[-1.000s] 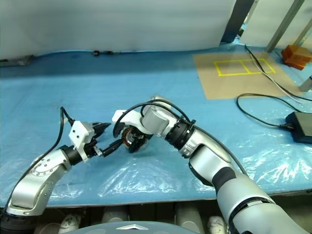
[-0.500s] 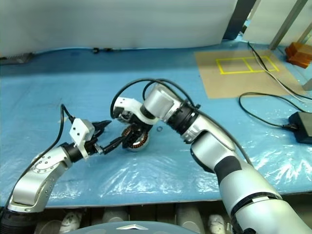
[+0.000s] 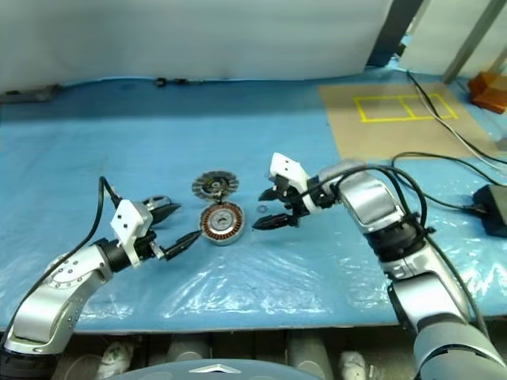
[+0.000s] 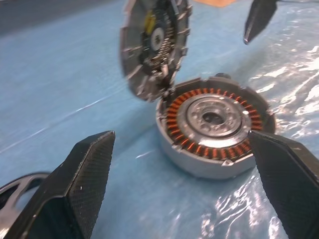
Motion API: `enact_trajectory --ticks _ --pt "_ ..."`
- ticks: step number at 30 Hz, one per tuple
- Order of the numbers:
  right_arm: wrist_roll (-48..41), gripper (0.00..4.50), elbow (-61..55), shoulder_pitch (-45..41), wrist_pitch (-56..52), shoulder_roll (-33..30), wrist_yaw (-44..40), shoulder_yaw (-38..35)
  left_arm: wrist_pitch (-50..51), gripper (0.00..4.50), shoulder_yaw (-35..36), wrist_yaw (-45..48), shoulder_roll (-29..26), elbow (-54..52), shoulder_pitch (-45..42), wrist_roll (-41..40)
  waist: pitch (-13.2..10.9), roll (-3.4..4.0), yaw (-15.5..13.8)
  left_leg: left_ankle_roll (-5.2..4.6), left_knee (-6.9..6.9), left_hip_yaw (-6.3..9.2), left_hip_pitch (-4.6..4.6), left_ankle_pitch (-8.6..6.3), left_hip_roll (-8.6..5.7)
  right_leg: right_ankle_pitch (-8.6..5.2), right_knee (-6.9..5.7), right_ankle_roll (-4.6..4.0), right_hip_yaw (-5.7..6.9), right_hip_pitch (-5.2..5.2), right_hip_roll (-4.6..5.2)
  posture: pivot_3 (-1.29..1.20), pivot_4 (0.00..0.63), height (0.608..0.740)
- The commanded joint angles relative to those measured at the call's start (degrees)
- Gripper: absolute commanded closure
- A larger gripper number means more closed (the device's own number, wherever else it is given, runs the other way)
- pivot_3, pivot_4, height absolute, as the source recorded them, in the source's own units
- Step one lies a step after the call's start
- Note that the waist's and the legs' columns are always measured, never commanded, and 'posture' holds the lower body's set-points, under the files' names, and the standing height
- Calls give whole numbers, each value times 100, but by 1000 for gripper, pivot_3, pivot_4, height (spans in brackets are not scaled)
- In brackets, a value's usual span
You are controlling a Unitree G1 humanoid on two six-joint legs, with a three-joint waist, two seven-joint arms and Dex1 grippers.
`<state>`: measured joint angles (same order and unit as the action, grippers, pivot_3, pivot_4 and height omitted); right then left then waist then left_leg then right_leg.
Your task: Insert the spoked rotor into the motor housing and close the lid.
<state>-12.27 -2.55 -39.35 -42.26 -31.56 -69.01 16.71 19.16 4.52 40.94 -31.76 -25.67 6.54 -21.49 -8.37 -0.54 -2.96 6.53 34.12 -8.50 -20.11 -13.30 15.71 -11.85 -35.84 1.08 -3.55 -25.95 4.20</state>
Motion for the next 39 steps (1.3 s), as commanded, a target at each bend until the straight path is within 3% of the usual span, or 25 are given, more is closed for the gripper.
enact_trajectory --ticks 1,3,9,21,39 --pt "-84 413 254 371 492 426 1032 -745 -83 0 32 64 -61 -222 51 -70 0 0 47 0 1 0 2 0 -1 0 2 0 -1 2 1 0 150 740" --pt "-287 413 266 529 468 642 1234 -1002 -45 0 60 102 -84 -222 15 -107 0 0 50 -1 7 -2 3 0 -4 0 10 0 -5 3 2 0 150 740" --pt "75 413 808 965 1169 643 1295 -638 -20 0 17 238 -163 -62 -183 -91 0 0 43 -1 10 -1 10 0 -6 0 18 0 -2 2 5 0 150 740" --pt "497 413 1226 1054 1943 712 1155 -79 -31 0 -1 273 -163 19 -267 -53 -1 1 59 -2 7 -1 6 0 -6 -1 21 0 -2 -1 5 0 150 740" --pt "807 413 2322 909 2623 880 1318 30 -83 0 -58 181 -128 49 -247 54 0 0 62 -3 7 -1 9 0 -6 -1 18 0 -2 12 6 0 150 740"
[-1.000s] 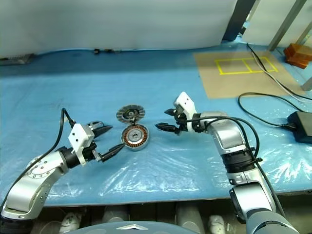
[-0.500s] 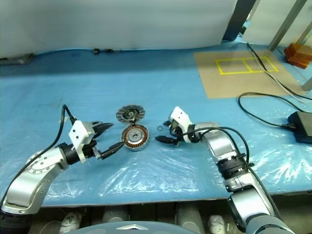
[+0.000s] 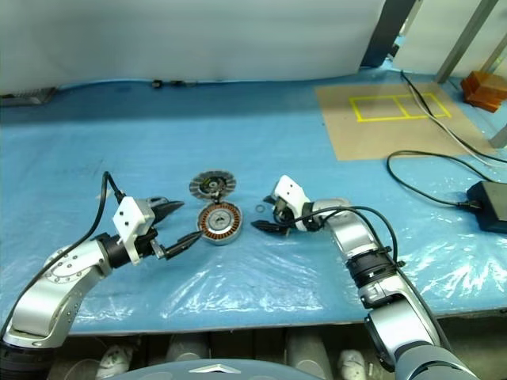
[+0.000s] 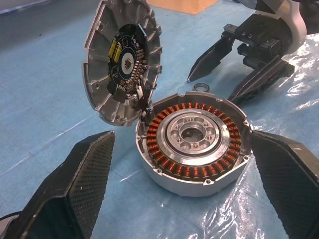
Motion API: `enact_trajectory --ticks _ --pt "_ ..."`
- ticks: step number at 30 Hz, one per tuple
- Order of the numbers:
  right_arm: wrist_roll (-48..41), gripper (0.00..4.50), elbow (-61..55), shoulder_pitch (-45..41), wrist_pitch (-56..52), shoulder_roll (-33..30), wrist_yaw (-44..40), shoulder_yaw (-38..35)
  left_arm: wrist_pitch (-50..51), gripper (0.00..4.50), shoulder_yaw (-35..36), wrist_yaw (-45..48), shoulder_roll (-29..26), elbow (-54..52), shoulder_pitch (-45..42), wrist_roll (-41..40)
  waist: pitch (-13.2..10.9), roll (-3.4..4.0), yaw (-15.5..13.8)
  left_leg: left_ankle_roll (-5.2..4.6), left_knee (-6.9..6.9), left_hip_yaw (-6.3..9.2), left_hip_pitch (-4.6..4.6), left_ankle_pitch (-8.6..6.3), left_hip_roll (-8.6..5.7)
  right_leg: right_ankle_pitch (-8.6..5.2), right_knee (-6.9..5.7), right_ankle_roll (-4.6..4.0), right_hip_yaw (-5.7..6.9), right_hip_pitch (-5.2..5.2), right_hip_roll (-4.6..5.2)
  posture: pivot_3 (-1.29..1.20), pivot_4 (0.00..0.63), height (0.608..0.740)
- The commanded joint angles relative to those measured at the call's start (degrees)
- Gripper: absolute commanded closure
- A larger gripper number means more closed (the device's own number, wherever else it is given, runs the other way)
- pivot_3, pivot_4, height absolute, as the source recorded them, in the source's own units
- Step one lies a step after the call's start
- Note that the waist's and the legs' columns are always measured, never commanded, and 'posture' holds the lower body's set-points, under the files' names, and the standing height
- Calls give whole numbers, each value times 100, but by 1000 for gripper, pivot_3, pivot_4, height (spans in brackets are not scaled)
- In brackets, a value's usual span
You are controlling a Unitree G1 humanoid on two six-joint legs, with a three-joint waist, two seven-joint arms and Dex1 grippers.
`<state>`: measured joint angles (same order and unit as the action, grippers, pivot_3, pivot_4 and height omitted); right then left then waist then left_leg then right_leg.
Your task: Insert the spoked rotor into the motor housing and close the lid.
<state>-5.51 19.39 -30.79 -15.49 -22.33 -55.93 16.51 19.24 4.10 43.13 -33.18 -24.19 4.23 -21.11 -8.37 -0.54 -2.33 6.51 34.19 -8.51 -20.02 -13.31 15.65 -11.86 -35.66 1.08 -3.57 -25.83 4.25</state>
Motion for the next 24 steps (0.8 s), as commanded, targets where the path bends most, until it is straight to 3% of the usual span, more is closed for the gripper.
enact_trajectory --ticks 1,5,14,24 --pt "150 413 139 60 -37 -58 -12 62 -92 0 -23 -40 15 -98 -18 19 0 0 0 0 0 0 0 0 0 0 0 0 0 0 0 0 150 740" --pt "206 1284 317 102 130 -152 -97 59 -74 0 -49 -36 9 -73 -59 17 1 -1 -8 0 0 0 1 0 0 0 1 0 0 2 0 0 150 740" --pt "340 4368 444 25 292 -121 -116 136 -78 0 -42 11 -32 20 -153 -1 2 -3 -1 0 -2 0 0 0 1 0 9 0 1 6 0 0 150 740" --pt "179 4443 225 -67 -193 -220 -143 -83 -44 0 4 33 -70 24 -158 -38 2 -2 -1 0 -3 0 1 0 0 -1 12 0 1 6 0 0 150 740"
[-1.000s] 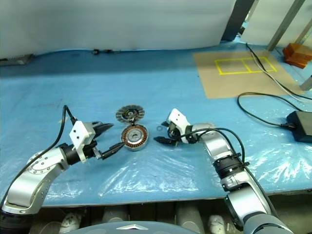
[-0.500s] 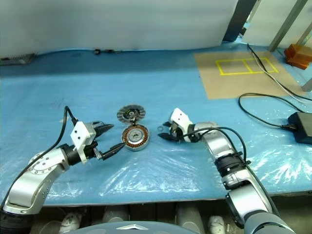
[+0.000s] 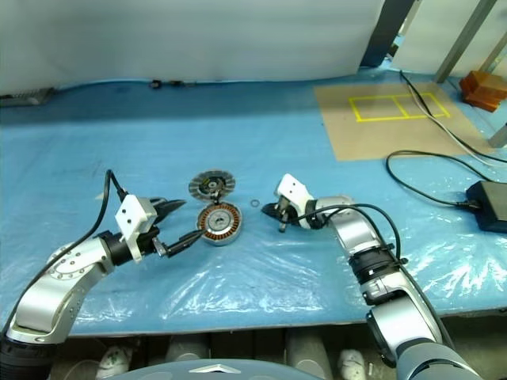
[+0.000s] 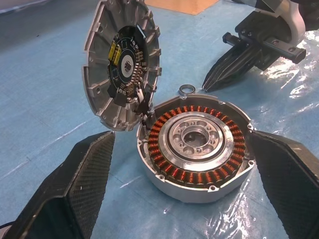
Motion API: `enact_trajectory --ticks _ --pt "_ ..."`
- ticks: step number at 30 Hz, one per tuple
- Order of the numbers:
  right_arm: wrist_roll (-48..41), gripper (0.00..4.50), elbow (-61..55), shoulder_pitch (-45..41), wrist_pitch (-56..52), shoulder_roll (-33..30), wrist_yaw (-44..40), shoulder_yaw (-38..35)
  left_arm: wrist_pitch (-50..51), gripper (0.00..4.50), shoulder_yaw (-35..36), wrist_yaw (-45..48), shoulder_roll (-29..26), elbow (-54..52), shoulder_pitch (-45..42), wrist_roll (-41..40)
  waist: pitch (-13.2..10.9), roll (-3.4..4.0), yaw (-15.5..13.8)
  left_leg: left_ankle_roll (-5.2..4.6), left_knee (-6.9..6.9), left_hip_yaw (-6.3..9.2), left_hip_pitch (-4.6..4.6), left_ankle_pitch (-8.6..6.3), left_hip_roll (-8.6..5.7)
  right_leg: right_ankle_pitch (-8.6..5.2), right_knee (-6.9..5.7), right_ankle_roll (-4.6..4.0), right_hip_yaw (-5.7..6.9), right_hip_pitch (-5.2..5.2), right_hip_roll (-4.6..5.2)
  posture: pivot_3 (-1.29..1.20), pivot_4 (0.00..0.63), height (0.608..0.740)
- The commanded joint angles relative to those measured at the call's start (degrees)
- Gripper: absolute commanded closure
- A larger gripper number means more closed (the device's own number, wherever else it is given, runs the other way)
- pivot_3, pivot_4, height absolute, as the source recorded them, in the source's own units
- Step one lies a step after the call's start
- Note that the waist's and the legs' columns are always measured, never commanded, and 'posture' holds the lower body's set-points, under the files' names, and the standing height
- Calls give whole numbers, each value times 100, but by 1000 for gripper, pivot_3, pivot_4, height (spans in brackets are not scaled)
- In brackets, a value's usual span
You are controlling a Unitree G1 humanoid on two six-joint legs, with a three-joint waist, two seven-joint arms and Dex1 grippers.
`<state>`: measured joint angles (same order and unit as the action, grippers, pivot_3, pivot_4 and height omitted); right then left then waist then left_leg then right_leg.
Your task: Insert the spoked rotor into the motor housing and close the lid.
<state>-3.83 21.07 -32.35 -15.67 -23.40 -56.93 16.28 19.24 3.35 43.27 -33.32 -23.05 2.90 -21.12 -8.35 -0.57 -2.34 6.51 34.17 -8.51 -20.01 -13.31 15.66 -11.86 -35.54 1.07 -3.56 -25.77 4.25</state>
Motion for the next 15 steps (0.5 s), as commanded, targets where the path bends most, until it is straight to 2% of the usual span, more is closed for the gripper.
enact_trajectory --ticks 1,3,9,15 --pt "-56 4268 44 92 -119 -82 50 -188 -48 0 83 23 -62 -80 -29 -36 0 0 -7 0 0 0 0 0 0 0 0 0 0 0 0 0 150 740" --pt "-133 3871 27 74 -126 -16 168 -323 -60 0 88 24 -67 -61 -41 -33 0 1 -14 0 0 0 2 0 0 0 1 0 4 -1 1 0 150 740" --pt "16 1917 56 38 -161 74 123 -129 -50 0 22 -15 -23 -70 -96 -18 0 1 -1 0 -3 0 0 0 0 0 2 0 4 -1 1 0 150 740" --pt "141 1917 411 -68 121 288 243 -53 -61 0 24 -10 -30 -43 -116 -4 0 1 21 0 -4 0 0 0 1 0 -1 0 3 -1 1 0 150 740"
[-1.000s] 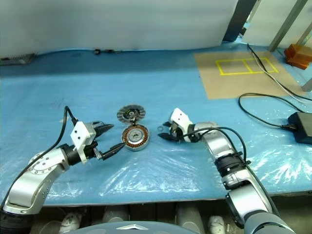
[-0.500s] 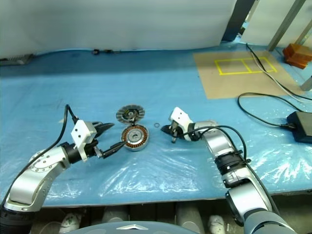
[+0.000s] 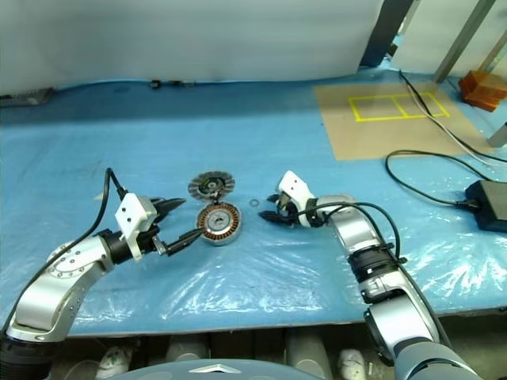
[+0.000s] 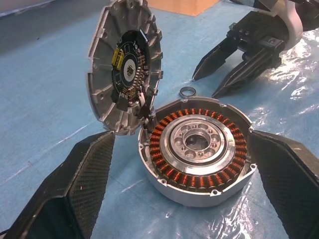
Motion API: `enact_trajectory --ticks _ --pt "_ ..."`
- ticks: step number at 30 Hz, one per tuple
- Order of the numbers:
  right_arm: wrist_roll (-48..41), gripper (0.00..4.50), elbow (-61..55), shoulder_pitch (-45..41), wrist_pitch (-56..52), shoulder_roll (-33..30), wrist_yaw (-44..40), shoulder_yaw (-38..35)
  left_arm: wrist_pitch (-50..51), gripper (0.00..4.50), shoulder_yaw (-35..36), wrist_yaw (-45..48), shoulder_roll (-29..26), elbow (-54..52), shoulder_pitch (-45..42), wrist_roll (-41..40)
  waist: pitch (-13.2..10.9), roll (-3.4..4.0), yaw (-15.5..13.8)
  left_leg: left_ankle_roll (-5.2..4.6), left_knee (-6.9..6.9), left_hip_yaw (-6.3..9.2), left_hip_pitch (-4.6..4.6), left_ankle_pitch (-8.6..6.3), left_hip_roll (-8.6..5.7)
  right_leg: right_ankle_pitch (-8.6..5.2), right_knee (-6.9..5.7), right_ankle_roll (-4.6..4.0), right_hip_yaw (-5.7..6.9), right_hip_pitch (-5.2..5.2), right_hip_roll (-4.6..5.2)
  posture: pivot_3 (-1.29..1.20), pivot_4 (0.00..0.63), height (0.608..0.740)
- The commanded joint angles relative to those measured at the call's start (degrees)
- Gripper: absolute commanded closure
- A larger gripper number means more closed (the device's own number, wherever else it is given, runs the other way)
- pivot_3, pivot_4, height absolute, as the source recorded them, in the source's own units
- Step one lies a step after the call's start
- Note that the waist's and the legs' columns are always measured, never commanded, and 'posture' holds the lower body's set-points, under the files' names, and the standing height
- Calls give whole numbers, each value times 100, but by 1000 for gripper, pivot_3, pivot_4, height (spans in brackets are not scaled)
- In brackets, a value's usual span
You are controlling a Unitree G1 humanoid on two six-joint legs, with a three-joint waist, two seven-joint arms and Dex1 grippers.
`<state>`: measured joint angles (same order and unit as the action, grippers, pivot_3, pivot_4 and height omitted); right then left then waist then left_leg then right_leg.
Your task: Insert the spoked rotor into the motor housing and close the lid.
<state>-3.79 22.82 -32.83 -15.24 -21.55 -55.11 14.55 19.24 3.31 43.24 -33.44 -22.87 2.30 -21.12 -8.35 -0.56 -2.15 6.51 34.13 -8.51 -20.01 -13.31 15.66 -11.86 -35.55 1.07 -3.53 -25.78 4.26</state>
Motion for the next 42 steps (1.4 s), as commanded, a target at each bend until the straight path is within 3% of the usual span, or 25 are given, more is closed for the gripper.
enact_trajectory --ticks 1,17,20,24,31,42 --pt "166 1917 353 -62 136 160 106 127 -60 0 29 -10 -21 -66 -55 -2 0 0 4 0 0 0 0 0 0 0 -1 0 0 0 0 0 150 740" --pt "357 1917 1163 -305 610 398 184 117 -58 0 35 -79 -9 -163 44 -3 0 0 0 0 -1 0 1 -1 0 0 0 -1 0 3 2 0 150 740" --pt "344 2591 1178 -291 651 428 189 111 -67 0 27 -80 -7 -126 18 2 0 0 -2 0 -2 0 1 -1 0 0 0 -1 0 2 1 0 150 740" --pt "343 3827 1182 -287 667 467 208 113 -71 0 26 -73 -16 -93 -17 -3 0 0 3 0 -5 0 0 0 0 -1 11 -1 1 2 0 0 150 740" --pt "289 3851 989 -249 561 449 96 119 -38 0 37 -23 -41 -105 -4 -50 0 0 10 0 -11 -1 1 -1 1 -1 13 -1 2 2 0 0 150 740" --pt "-546 3851 -989 -181 -506 -208 -706 -288 -173 0 131 141 -127 -154 93 -50 -8 6 -22 1 -27 -1 -11 0 0 0 31 1 10 -19 0 0 150 740"
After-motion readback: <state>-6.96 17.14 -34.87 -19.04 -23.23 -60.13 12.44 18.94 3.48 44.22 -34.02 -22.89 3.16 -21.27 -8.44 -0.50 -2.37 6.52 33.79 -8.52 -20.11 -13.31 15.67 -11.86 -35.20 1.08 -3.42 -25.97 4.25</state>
